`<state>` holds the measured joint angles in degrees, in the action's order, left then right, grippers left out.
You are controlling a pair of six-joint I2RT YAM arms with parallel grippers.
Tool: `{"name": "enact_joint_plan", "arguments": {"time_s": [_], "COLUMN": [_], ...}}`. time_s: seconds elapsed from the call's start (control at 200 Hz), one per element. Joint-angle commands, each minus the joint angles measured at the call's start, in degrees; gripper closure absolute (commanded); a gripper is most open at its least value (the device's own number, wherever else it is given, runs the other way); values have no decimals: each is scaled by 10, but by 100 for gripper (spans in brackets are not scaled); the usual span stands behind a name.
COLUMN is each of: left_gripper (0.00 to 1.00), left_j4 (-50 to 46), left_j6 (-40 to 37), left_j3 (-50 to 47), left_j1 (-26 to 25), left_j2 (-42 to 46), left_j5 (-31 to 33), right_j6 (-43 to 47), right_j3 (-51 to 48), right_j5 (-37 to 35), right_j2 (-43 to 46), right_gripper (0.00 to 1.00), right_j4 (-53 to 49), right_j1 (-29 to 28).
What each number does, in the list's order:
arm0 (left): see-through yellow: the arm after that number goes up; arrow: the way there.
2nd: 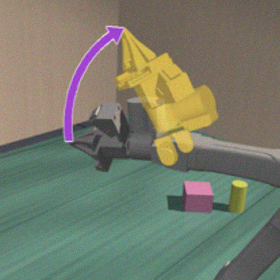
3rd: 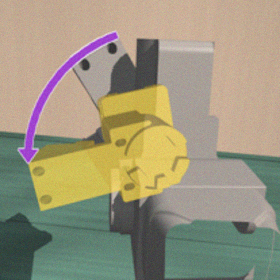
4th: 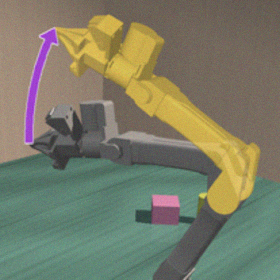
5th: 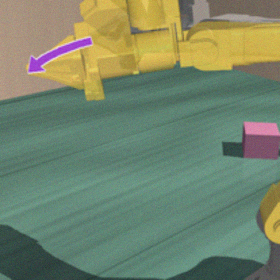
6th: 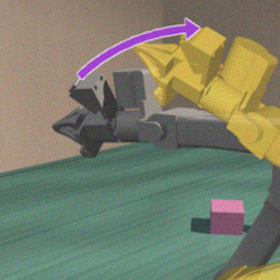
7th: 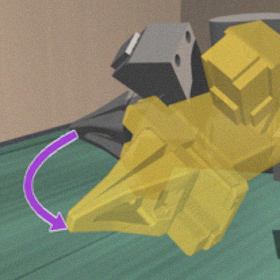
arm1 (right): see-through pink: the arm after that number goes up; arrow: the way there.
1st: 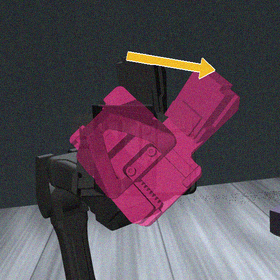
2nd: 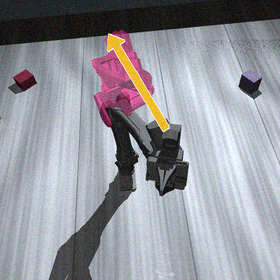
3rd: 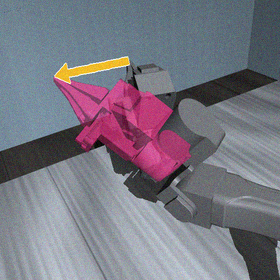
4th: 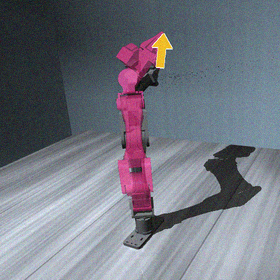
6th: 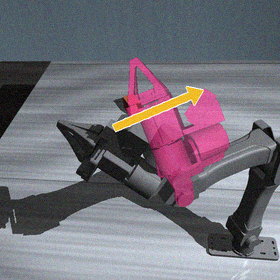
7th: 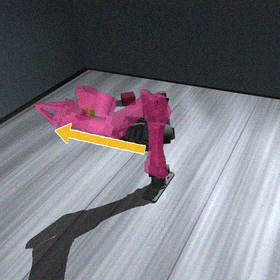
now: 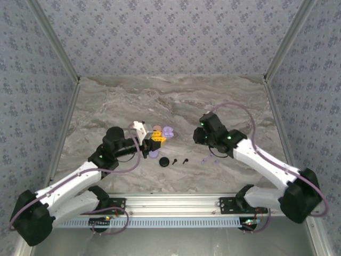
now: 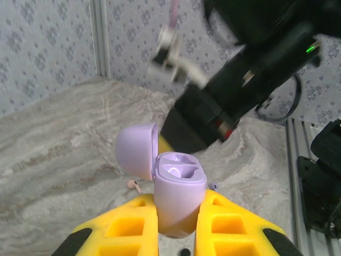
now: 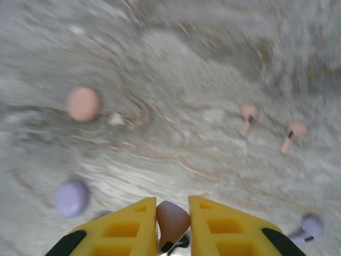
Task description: Insert the wireless bluetooth earbuds into the charging case
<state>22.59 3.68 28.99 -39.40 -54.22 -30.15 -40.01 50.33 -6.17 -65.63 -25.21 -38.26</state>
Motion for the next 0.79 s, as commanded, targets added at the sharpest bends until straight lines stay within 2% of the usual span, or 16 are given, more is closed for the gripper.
{"name": "enact_joint_plan", "arguments": {"time_s": [0.0, 0.165, 0.395, 0.79], "left_gripper": [96, 96, 96, 96], "left_j4": [62, 74, 96, 100], "left_j6": [54, 57, 65, 69], "left_j3": [-1, 9, 24, 39], "left_j1": [-5, -19, -35, -37], "left_j2": [-25, -55, -85, -90], "left_j5": [-3, -3, -15, -14], "right_j6": [83, 154, 233, 250], "right_j3": [-8, 6, 36, 27], "right_j5": [5, 45, 100, 130], "right_j2": [60, 109, 99, 73], "right_gripper": [79, 78, 79, 79], "right_j4": [60, 110, 140, 187], "right_j1": [-7, -20, -48, -83]}}
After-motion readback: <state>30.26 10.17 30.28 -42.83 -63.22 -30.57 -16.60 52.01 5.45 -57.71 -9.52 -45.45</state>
